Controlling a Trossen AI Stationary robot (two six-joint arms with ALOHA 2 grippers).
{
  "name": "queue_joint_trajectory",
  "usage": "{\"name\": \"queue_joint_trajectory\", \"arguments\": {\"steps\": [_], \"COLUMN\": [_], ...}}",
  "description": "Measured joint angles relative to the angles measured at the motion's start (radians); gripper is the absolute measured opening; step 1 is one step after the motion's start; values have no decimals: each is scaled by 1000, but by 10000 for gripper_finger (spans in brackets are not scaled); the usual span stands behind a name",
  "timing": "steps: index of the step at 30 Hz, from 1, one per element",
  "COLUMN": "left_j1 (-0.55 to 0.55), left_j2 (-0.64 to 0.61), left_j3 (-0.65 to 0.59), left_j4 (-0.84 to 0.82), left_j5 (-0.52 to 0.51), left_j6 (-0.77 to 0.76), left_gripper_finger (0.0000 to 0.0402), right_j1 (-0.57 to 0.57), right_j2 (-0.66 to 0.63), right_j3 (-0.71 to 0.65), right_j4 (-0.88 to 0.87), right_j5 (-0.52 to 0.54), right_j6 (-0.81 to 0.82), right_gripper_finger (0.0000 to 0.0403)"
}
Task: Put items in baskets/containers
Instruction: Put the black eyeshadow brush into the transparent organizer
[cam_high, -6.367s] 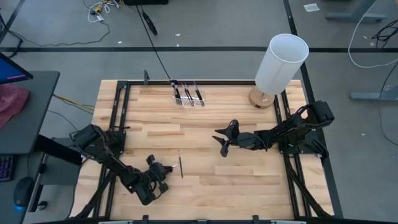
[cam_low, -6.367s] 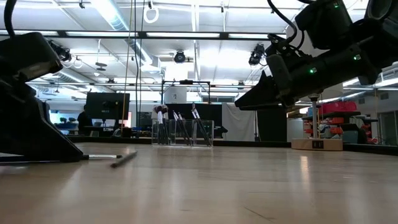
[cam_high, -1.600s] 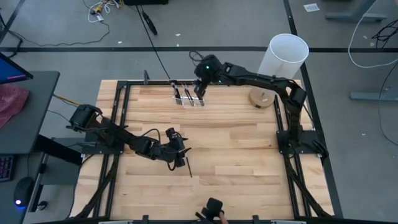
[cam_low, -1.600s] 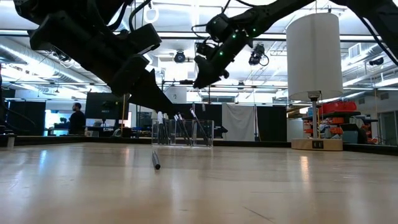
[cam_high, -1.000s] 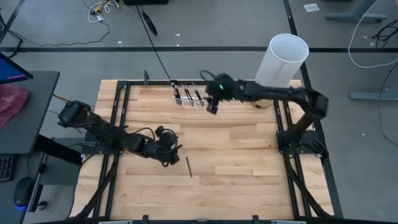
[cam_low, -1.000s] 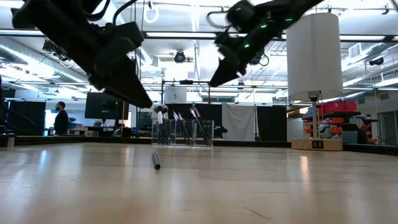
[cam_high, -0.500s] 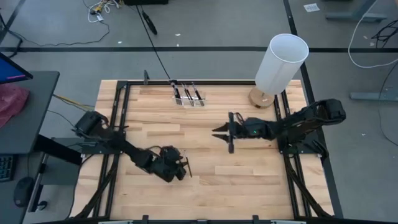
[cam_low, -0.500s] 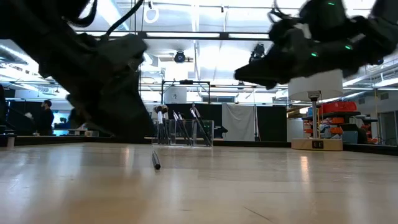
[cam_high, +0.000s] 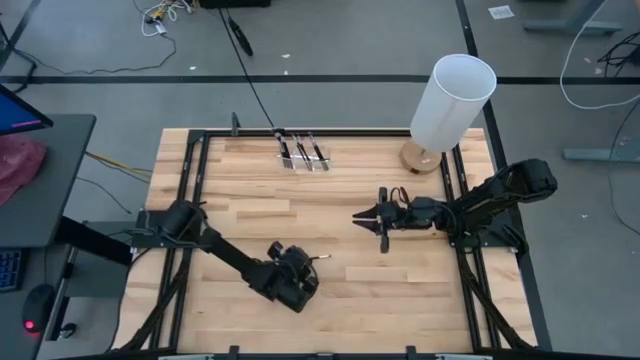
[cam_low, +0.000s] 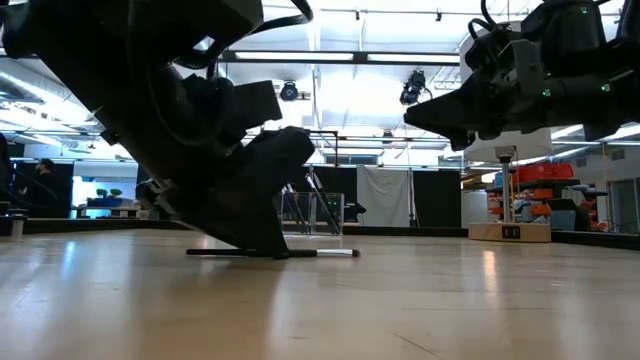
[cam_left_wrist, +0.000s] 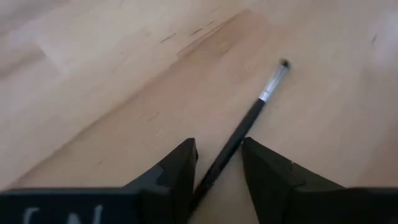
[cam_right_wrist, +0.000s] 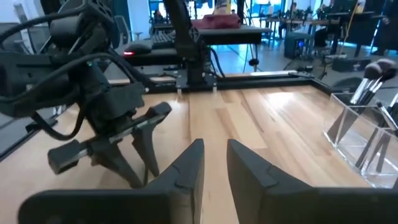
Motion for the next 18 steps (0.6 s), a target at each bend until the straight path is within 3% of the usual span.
{"name": "queue_joint_trajectory", "arguments": {"steps": [13, 18], "left_j1": [35, 75], "left_j2": [-14, -15], "left_j3": [-111, -146], "left_j4": [280, 447], "left_j5": [58, 136], "left_j6": [458, 553], "left_gripper_finger": [27, 24], "right_j1": [13, 13], "right_j2": [1, 1], "right_j3": [0, 0], "right_j4": [-12, -13], "right_j5": [-5, -5], "right_j6": [25, 50], "right_gripper_finger": [73, 73]}}
